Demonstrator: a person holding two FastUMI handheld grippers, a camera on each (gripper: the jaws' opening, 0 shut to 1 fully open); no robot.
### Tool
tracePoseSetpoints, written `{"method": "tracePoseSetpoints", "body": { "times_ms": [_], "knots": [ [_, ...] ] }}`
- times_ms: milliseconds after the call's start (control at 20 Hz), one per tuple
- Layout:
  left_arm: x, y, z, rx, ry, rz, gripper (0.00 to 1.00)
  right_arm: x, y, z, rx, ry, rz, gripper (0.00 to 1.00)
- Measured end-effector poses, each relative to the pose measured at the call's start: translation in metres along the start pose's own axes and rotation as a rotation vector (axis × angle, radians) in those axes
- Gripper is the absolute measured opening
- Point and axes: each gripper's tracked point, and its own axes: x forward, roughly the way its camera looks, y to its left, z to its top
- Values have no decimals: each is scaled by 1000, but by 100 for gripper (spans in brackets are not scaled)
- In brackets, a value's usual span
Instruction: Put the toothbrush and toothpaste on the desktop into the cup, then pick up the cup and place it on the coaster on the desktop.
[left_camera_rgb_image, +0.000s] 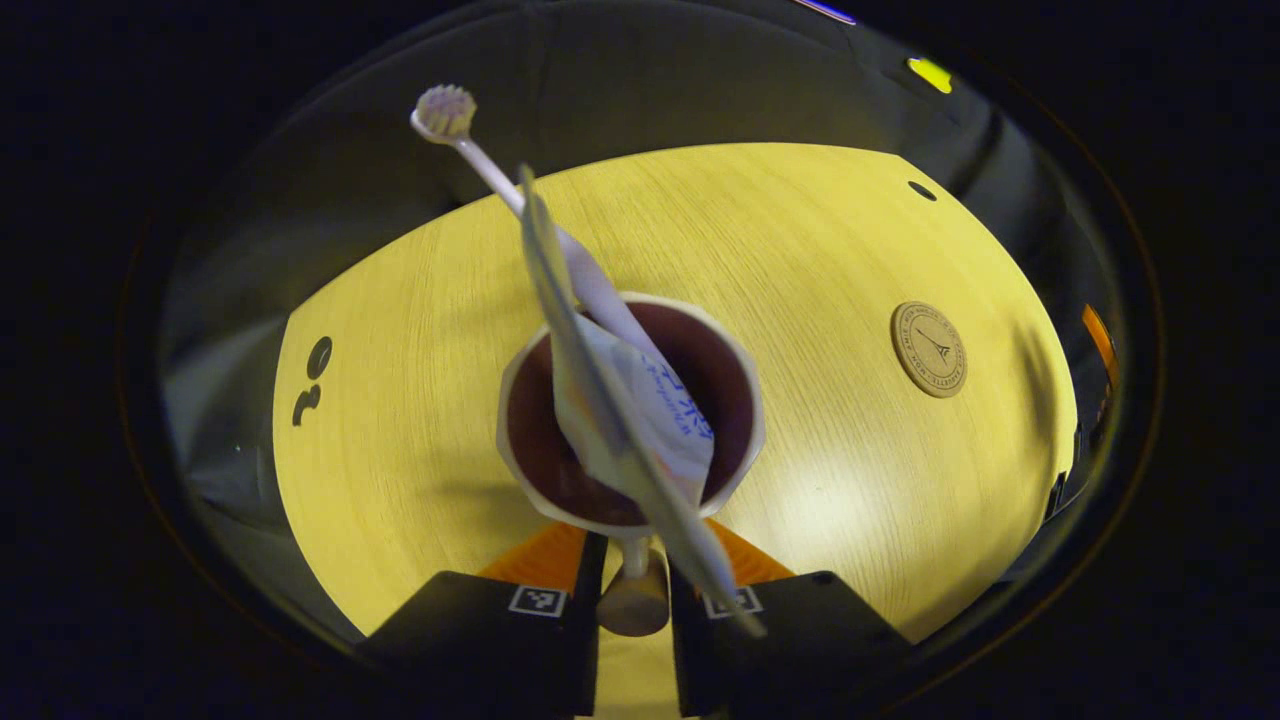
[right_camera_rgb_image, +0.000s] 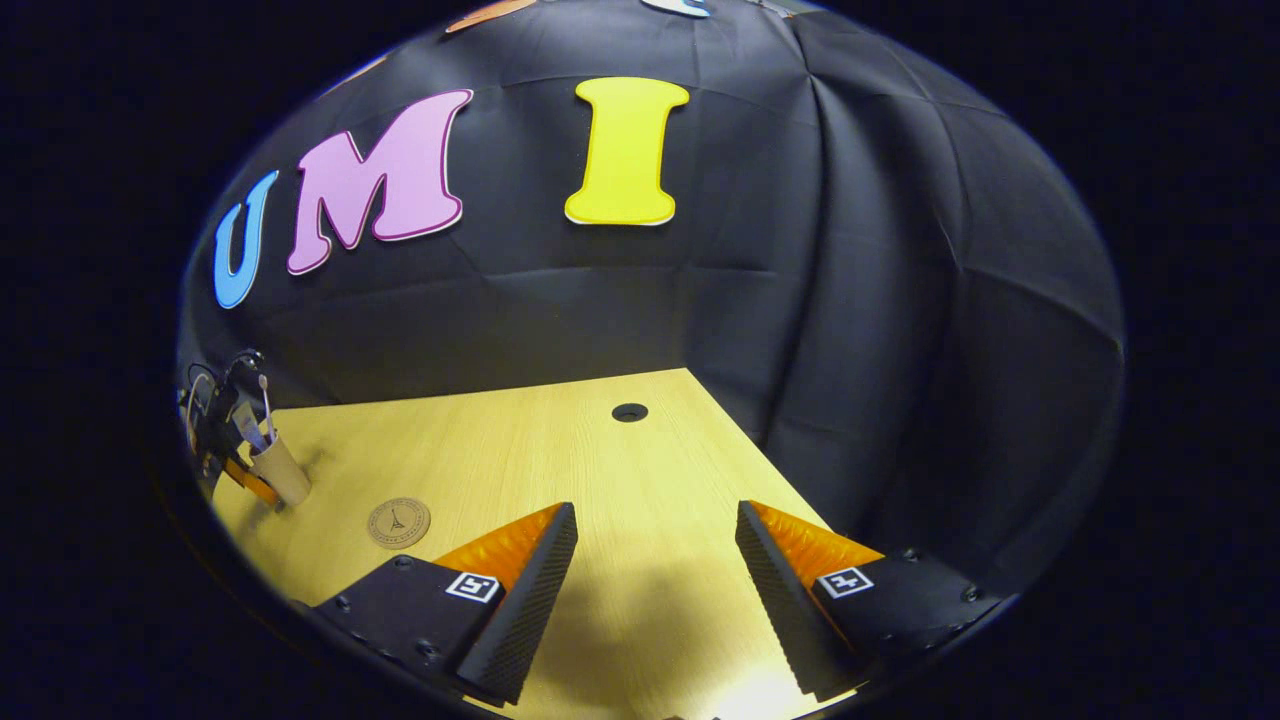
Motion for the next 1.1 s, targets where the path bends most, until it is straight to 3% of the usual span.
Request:
{"method": "tracePoseSetpoints", "body": {
  "times_ms": [300,400,550,600,800,850,900,1100],
  "knots": [
    [-1,-4,-8,-138,-22,56,36,-27,17,14,40,3,22,98],
    [-2,-5,-9,-168,-38,72,30,-33,26,19,41,0,45,98],
    [-2,-5,-8,-219,-70,83,33,-40,36,21,48,0,62,98],
    [-3,-5,-9,-226,-77,87,28,-42,37,21,51,1,62,98],
    [-21,-11,1,-185,-120,77,28,-47,36,17,64,10,58,98],
    [-27,-13,6,-167,-132,74,33,-47,35,15,67,13,57,98],
    [-33,-17,11,-148,-145,72,28,-47,33,15,72,13,55,98],
    [-52,-52,35,-91,-194,26,28,-51,27,8,96,22,49,98]
  ]
}}
